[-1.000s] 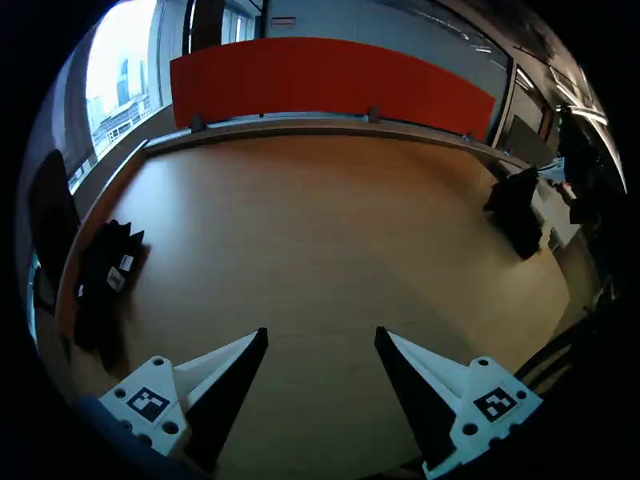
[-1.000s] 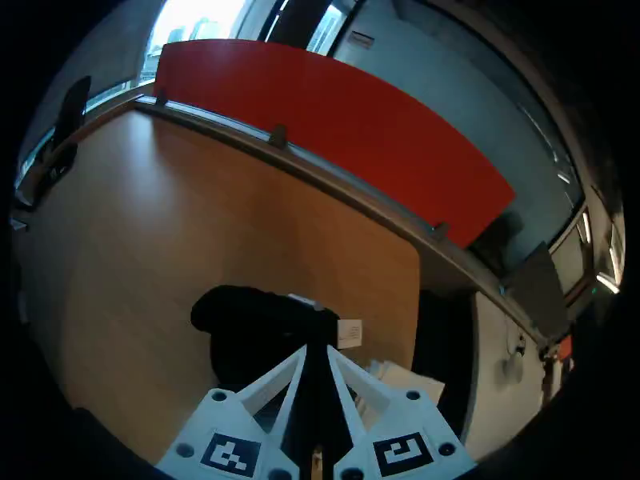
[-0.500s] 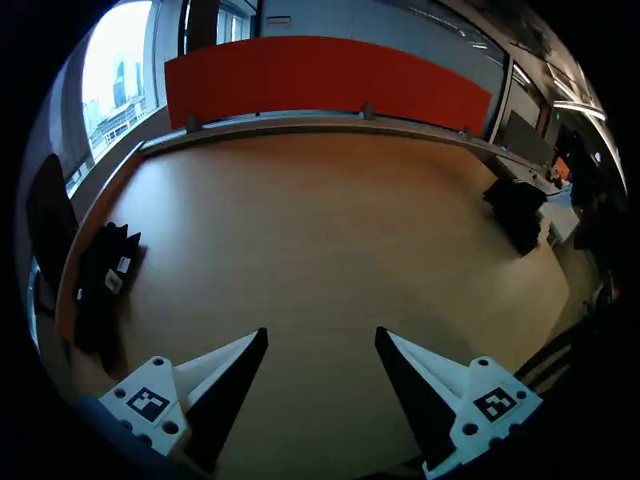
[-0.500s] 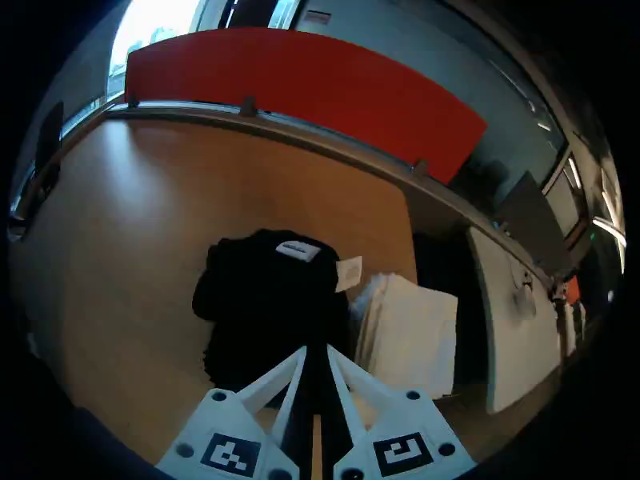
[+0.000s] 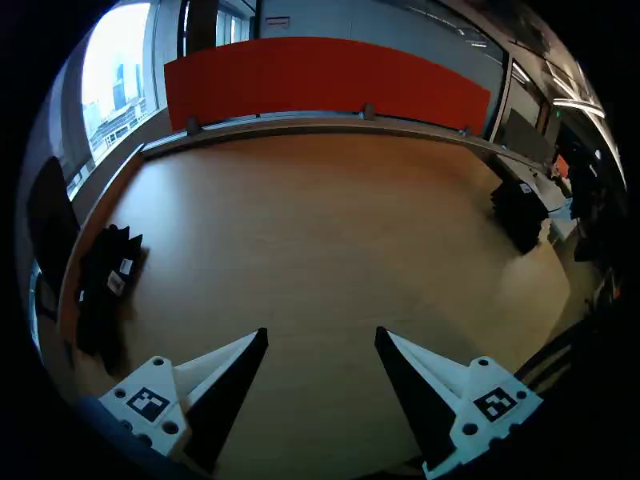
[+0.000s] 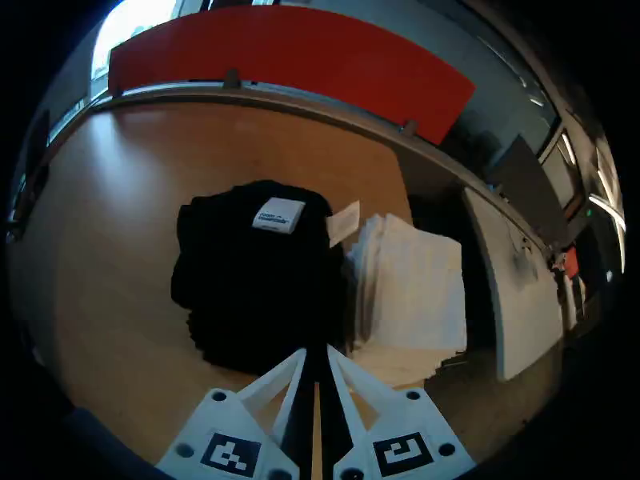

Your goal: Fold towel

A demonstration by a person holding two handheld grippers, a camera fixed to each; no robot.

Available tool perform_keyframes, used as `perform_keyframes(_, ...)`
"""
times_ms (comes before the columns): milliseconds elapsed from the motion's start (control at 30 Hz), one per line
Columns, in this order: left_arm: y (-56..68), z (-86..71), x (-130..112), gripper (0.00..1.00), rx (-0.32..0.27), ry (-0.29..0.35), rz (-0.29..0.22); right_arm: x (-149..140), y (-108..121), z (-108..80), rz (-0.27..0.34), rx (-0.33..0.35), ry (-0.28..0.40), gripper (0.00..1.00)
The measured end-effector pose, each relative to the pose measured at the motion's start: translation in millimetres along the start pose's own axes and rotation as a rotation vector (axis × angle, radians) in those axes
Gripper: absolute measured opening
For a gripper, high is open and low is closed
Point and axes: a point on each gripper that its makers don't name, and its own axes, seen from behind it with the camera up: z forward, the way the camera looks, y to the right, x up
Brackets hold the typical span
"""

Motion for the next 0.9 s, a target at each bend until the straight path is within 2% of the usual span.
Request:
perform_keyframes(300, -1.2, -1.8, -2, 1.0, 0.005, -0.007, 0.003, -20, -3, 14.7, 0.025, -0.008, -0.06, 0.02)
perform_keyframes(900, -0.7, -3.9, -3, 1.0, 0.013, -0.009, 0.009, -19, 8, 28.6, 0.058, -0.045, -0.079, 0.03)
